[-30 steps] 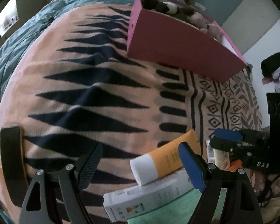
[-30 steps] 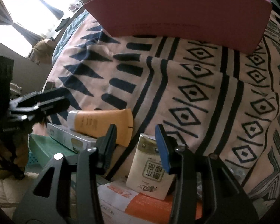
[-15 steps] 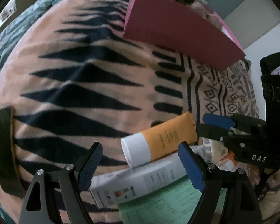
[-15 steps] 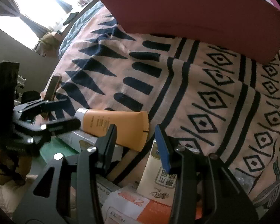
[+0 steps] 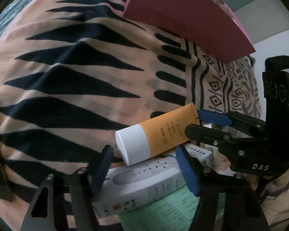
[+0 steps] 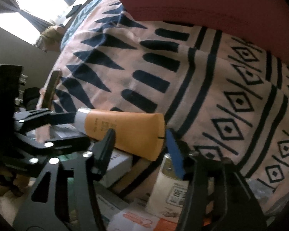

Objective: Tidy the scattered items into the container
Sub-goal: 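Close both grippers around the orange-and-white sunscreen tube on the pile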

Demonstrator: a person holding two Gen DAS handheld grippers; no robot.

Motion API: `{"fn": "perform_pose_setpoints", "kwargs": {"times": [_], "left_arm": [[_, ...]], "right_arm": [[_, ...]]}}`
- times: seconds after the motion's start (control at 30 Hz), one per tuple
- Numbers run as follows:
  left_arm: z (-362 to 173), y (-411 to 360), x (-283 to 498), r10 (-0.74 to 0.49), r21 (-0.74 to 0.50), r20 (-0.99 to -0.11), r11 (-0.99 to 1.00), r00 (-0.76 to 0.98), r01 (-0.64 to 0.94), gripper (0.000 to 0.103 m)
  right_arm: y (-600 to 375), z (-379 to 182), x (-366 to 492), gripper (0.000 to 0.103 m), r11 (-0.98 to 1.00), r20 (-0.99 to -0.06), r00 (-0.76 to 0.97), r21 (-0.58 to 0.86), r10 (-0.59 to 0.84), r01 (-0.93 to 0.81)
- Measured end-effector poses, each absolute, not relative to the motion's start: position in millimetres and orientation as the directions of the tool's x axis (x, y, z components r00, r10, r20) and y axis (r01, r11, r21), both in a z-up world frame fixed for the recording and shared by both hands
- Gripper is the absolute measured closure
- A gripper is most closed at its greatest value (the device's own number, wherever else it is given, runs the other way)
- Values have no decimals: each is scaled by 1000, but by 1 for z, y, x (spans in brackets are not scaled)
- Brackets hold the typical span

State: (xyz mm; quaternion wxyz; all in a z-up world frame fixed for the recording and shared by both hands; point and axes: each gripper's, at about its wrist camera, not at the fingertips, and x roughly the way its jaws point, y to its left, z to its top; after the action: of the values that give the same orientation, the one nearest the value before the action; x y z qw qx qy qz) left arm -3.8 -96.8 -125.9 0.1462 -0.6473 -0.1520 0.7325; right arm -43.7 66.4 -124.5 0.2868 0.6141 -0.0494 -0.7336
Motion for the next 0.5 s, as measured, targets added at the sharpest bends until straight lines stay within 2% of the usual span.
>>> {"fn": "perform_pose_setpoints", "kwargs": {"times": [0.17,0.33,0.5], "left_arm": [[-127,-98,-7,401,-400,-910,-916,-104,-33,43],[-125,-105,-8,422,-419,-900,-907,-110,-47,43],[-128,-108,-12,421,-418,-901,-907,-107,-47,43]], "right_arm": [[69,-123,-44,44,-828,-857,-69,468,-511,309],[79,-113,-38,45,-776,-790,-72,574,-608,260],[79,-110,-34,49,-772,-784,-79,581,-616,258]]}}
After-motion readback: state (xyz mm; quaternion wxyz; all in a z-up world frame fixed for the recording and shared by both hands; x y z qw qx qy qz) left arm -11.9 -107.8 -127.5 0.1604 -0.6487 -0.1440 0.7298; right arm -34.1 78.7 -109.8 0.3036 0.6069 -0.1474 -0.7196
